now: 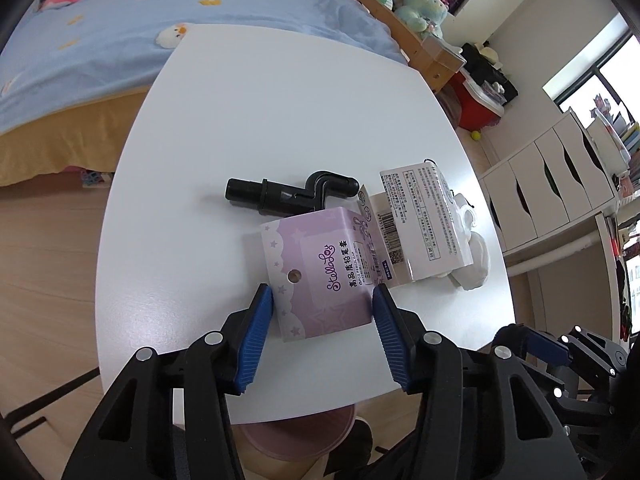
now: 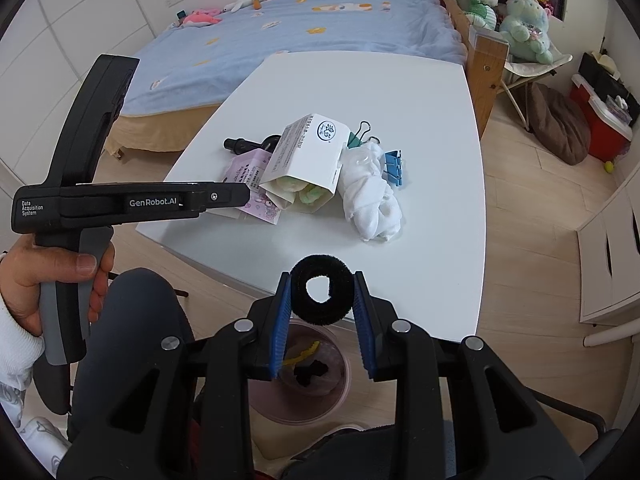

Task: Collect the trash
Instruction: 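Grasp the pink tissue packet with the left tool while the right tool holds the hair tie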

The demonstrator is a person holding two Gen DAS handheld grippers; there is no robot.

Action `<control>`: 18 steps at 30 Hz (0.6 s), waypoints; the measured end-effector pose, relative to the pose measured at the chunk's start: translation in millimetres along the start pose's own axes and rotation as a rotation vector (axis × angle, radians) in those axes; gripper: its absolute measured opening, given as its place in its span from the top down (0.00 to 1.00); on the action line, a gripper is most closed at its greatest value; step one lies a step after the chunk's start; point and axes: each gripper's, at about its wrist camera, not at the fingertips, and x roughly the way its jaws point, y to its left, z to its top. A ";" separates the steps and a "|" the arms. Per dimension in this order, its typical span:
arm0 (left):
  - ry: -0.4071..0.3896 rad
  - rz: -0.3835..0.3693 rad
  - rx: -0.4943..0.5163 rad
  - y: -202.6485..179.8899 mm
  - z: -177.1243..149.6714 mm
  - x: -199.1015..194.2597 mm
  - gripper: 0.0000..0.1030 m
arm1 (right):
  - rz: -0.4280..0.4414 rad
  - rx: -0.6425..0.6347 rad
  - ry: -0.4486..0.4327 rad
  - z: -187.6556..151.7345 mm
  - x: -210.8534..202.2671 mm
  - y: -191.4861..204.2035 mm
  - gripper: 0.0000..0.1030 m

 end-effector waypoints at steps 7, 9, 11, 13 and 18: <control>-0.006 -0.008 0.011 1.2 -1.6 -2.2 0.52 | -0.001 0.000 -0.001 -0.2 0.4 0.2 0.71; -0.015 -0.008 0.019 1.1 -2.2 -4.9 0.52 | -0.001 0.001 -0.003 -0.1 0.7 -0.1 0.71; -0.022 -0.005 0.031 0.6 -2.9 -7.8 0.53 | 0.000 0.001 -0.006 0.0 0.6 0.5 0.71; -0.030 -0.001 0.044 0.0 -3.1 -10.3 0.53 | 0.000 0.000 -0.009 0.5 0.6 1.4 0.71; -0.049 0.008 0.079 -1.2 -2.5 -18.0 0.53 | 0.001 -0.005 -0.014 0.2 -2.4 4.5 0.71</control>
